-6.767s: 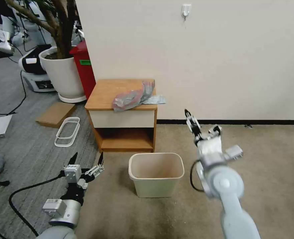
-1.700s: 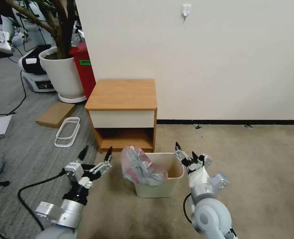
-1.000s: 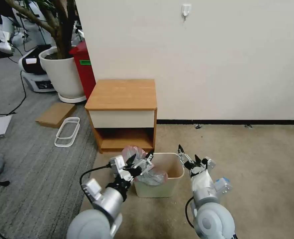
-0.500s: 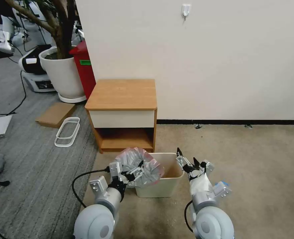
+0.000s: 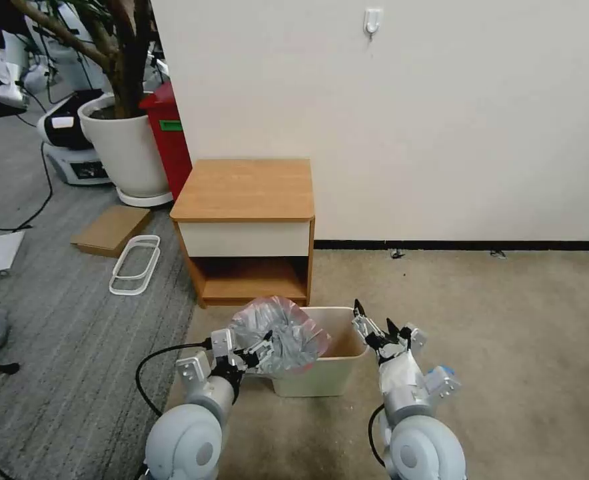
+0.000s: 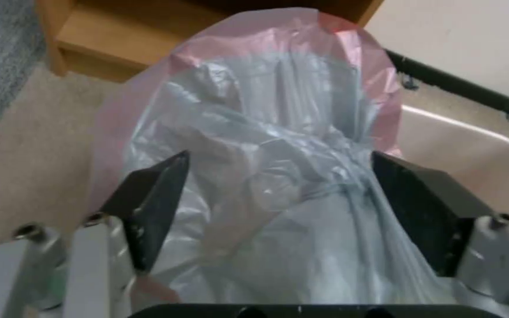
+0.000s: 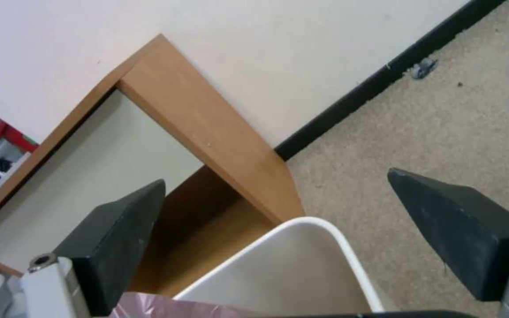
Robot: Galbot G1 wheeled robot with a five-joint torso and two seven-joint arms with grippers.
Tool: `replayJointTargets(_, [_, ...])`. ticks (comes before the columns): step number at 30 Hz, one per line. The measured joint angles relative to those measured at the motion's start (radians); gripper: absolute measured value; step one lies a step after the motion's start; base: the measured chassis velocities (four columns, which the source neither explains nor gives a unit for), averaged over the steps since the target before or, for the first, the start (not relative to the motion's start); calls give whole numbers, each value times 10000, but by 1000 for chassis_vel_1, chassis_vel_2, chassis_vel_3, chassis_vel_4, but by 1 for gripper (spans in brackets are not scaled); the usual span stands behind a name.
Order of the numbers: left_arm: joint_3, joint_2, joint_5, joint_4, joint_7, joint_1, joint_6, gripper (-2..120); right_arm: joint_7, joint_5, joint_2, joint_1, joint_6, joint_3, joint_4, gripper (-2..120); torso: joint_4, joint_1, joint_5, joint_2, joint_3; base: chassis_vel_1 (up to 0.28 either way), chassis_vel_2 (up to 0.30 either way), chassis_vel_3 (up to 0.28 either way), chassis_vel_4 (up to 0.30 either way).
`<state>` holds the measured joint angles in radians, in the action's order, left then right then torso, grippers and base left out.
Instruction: Pick up the garbage bag from the table and place it over the trash can.
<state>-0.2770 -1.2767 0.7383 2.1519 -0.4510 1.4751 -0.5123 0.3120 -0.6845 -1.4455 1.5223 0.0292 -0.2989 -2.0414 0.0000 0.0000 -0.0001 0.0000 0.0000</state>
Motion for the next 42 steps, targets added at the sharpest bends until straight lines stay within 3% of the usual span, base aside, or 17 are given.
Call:
replayJointTargets(3, [23,70,44,-64,-34,-74,-104,74,0,0,0,-5,-20,-2,26,96,0,0,0,-1,0,0,0,0,0])
replayJointTargets(6, [131,193,296,-147,-166,-214,-342,61,0,-2,0,-13,-32,-2,29,94,0,0,0,0,0,0,0,0,0])
replayJointTargets(8, [171,240,363,-178,-216,-268,-383,59,0,-2,-1,-14,-35,-2,29,94,0,0,0,0,0,0,0,0,0])
replayJointTargets(18, [461,672,1010,-439,-730,-806,-653,58,2,-6,-17,5,-68,-64,54,92,0,0,1,0,0,0,0,0,0])
replayJointTargets(28, [978,1269,2524,-786,-1653,-1712,-1221,59,8,-3,-75,1,-76,-105,102,91,0,0,1,0,0,0,0,0,0])
replayJointTargets(42, [1579,1621,3250,-1235,-2085,-2408,-1331,54,17,31,-105,-19,-97,-135,232,86,0,1,1,0,0,0,0,0,0])
